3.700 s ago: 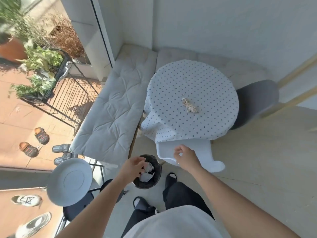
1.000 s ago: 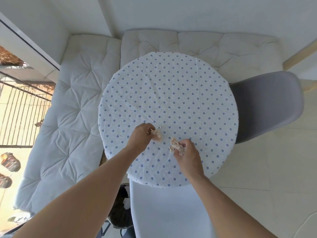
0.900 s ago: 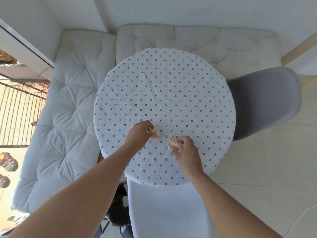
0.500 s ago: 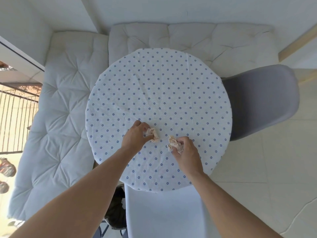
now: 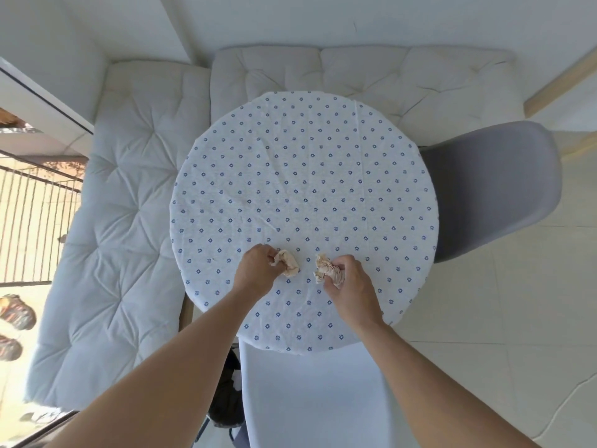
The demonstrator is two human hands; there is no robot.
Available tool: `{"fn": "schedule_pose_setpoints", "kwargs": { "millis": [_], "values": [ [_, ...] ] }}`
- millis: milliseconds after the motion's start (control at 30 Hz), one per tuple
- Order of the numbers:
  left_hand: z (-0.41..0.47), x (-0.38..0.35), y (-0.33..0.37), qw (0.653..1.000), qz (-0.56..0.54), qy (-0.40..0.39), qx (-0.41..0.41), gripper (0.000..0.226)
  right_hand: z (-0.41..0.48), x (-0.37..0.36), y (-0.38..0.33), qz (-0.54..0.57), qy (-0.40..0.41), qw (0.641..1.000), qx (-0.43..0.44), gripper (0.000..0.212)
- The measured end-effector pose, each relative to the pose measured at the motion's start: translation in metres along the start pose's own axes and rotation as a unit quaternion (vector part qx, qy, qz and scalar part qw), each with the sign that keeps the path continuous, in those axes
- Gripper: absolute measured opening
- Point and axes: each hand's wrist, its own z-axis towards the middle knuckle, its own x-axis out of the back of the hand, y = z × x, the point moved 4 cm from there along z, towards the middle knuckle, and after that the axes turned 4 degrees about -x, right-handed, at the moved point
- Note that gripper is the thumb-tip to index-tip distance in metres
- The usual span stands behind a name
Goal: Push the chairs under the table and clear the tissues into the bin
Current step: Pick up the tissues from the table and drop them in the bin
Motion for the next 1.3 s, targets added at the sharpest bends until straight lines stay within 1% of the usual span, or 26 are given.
{"fn": "schedule_pose_setpoints", "kwargs": {
  "millis": [167,300,433,600,767,867,967,1067,1200,1300],
  "values": [
    [-0.054,0.016,-0.035,0.997,-0.070,0.010,0.026,0.009,-0.031,-0.011,-0.012,-0.011,-0.007,1.000,0.009,0.032],
    [-0.109,0.030,-0.075,0.990,-0.129,0.022,0.052,0.009,-0.073,-0.027,-0.024,-0.015,-0.004,1.000,0.013,0.031],
    [-0.166,0.044,-0.118,0.989,-0.128,0.025,0.065,0.009,-0.128,-0.051,-0.032,-0.009,-0.009,1.000,0.024,0.031],
    [-0.235,0.060,-0.176,0.989,-0.135,0.034,0.052,0.011,-0.205,-0.082,-0.044,-0.006,-0.012,0.999,0.041,0.028],
    [-0.316,0.080,-0.222,0.986,-0.138,0.068,0.067,0.011,-0.280,-0.120,-0.061,-0.004,-0.022,0.998,0.064,0.030],
    [-0.359,0.082,-0.254,0.983,-0.158,0.060,0.076,0.010,-0.317,-0.148,-0.069,-0.013,-0.036,0.996,0.079,0.031],
    [-0.390,0.075,-0.289,0.979,-0.162,0.058,0.105,0.006,-0.348,-0.178,-0.069,-0.020,-0.073,0.993,0.096,0.031],
    [-0.407,0.060,-0.317,0.973,-0.171,0.068,0.138,0.009,-0.368,-0.210,-0.057,-0.035,-0.109,0.988,0.100,0.029],
    [-0.412,0.013,-0.362,0.960,-0.204,0.046,0.186,0.013,-0.373,-0.255,-0.021,-0.052,-0.148,0.985,0.067,0.025],
    [-0.409,-0.026,-0.399,0.950,-0.205,0.026,0.232,0.014,-0.366,-0.288,0.009,-0.075,-0.168,0.982,0.043,0.023]
  ]
}}
